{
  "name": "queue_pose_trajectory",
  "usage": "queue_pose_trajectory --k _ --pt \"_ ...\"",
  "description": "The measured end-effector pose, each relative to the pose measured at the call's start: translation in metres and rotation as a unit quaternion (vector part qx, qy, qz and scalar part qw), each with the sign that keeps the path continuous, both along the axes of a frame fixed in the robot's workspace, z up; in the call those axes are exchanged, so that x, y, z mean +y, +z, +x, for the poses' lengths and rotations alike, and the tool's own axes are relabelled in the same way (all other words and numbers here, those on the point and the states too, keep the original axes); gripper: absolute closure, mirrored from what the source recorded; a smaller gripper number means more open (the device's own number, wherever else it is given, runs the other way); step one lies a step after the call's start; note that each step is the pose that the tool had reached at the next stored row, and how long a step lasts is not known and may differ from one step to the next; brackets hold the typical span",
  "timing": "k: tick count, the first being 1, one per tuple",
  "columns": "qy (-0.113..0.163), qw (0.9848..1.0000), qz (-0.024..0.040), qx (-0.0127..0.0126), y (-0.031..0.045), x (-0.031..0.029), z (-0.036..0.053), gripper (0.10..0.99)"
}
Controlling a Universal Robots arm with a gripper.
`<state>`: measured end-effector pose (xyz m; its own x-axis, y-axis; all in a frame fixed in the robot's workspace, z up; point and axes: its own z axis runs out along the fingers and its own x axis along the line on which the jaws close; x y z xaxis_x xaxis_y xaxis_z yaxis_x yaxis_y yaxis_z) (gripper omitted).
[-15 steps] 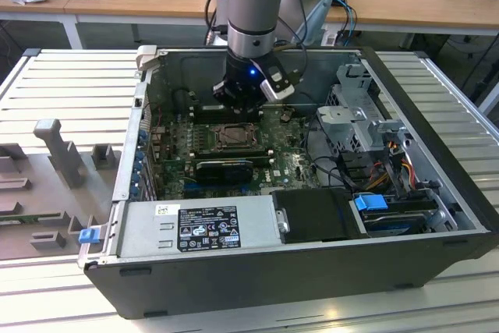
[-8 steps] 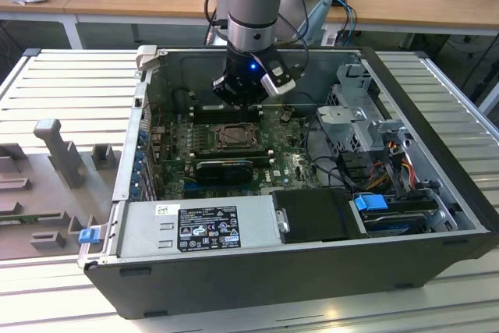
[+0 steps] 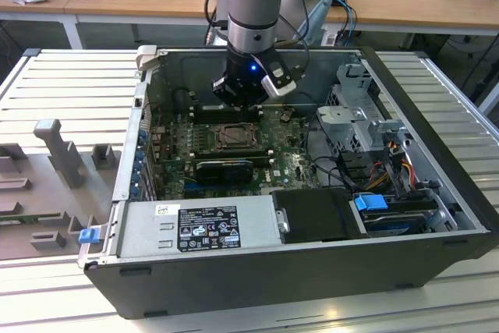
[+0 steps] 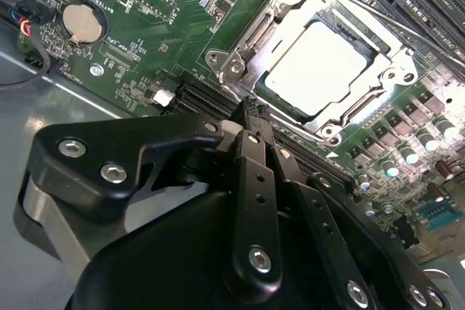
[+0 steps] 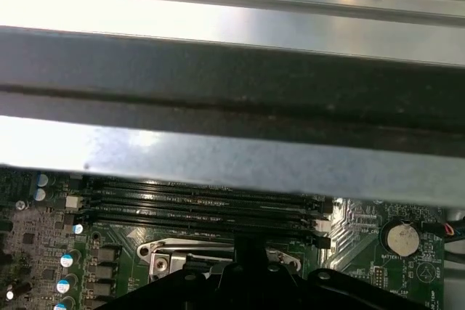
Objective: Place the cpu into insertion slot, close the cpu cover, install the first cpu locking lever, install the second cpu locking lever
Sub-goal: 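Install the first cpu locking lever, then install the second cpu locking lever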
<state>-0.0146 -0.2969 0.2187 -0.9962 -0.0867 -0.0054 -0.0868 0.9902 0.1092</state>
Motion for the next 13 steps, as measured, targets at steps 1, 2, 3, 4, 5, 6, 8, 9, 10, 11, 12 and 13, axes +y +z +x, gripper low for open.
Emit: queue_pose_trajectory --k 1,2,3,4,5,6,8,9,10,11,12,13 --pt "0.0 1.0 -0.0001 0.0 0.0001 -0.0004 0.0 0.98" --pt "0.0 1.0 0.0 0.0 0.0 -0.0006 0.0 0.98" --pt "0.0 1.0 -0.0001 0.0001 0.0001 -0.001 0.0 0.98" --pt "0.0 1.0 -0.0001 0.0 0.0 -0.0013 0.0 0.98" --pt "0.0 1.0 -0.0001 0.0 0.0001 -0.0019 0.0 0.98" --pt "0.0 1.0 -0.0001 0.0001 0.0001 -0.0031 0.0 0.98" --pt "0.0 1.0 -0.0001 0.0 0.0001 -0.0042 0.0 0.98" --pt "0.0 1.0 -0.0001 0.0001 0.0001 -0.0054 0.0 0.98" --pt "0.0 1.0 0.0 0.0 0.0 -0.0058 0.0 0.98" --pt "0.0 1.0 -0.0001 0.0 0.0001 -0.006 0.0 0.98" --pt "0.0 1.0 -0.0002 0.0001 0.0007 -0.0061 -0.0001 0.98" --pt "0.0 1.0 -0.0001 0.0001 0.0015 -0.0061 0.0 0.98"
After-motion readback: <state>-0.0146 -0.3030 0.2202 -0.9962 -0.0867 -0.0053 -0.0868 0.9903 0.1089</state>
